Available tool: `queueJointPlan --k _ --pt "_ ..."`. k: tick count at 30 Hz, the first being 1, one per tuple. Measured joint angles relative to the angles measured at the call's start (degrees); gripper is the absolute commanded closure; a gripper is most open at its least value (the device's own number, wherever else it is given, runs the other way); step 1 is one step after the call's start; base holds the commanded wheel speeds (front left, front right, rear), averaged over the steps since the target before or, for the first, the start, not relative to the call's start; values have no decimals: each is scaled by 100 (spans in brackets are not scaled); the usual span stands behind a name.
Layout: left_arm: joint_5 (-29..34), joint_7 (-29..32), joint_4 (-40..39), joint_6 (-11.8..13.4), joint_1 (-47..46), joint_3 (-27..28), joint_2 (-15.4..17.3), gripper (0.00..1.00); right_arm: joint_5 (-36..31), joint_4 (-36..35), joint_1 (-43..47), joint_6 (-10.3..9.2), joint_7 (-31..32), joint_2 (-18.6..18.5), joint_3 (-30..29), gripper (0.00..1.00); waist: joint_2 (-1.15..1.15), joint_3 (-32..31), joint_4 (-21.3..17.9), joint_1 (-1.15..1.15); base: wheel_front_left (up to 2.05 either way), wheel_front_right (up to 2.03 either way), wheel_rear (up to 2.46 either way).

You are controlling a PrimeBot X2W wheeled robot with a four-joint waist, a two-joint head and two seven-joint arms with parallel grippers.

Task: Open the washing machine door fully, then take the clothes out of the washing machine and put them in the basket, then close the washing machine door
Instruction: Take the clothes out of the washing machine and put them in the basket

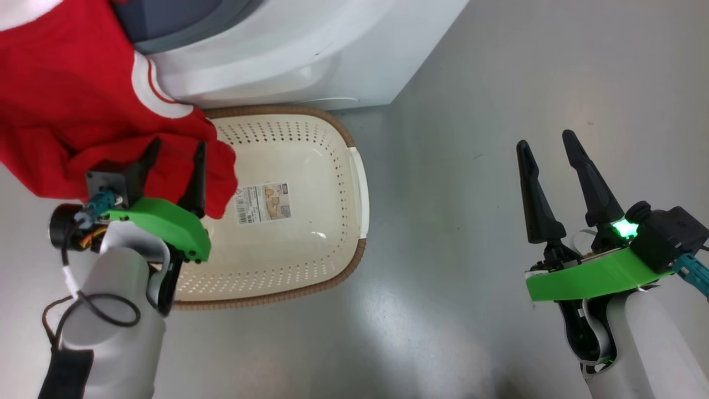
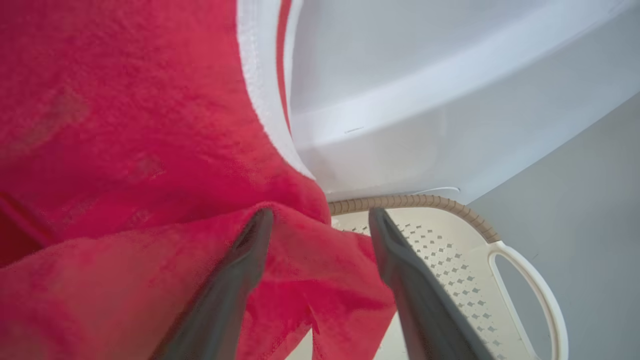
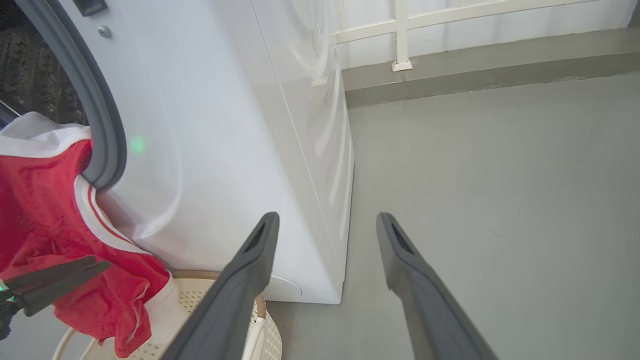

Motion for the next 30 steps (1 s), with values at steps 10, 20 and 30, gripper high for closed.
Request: queueJointPlan --k 10,20,30 --pt "-13 0 -980 0 591 197 -43 0 -73 35 44 0 0 -1 -48 0 0 -187 104 0 0 0 0" --pt "-29 -1 -2090 0 1180 546 -88 0 -159 67 146 0 0 -2 -129 0 0 -403 241 0 0 0 0" --pt "-51 -1 -3110 0 1965 837 -113 0 -310 86 375 0 0 -2 -171 0 0 -639 343 0 0 0 0"
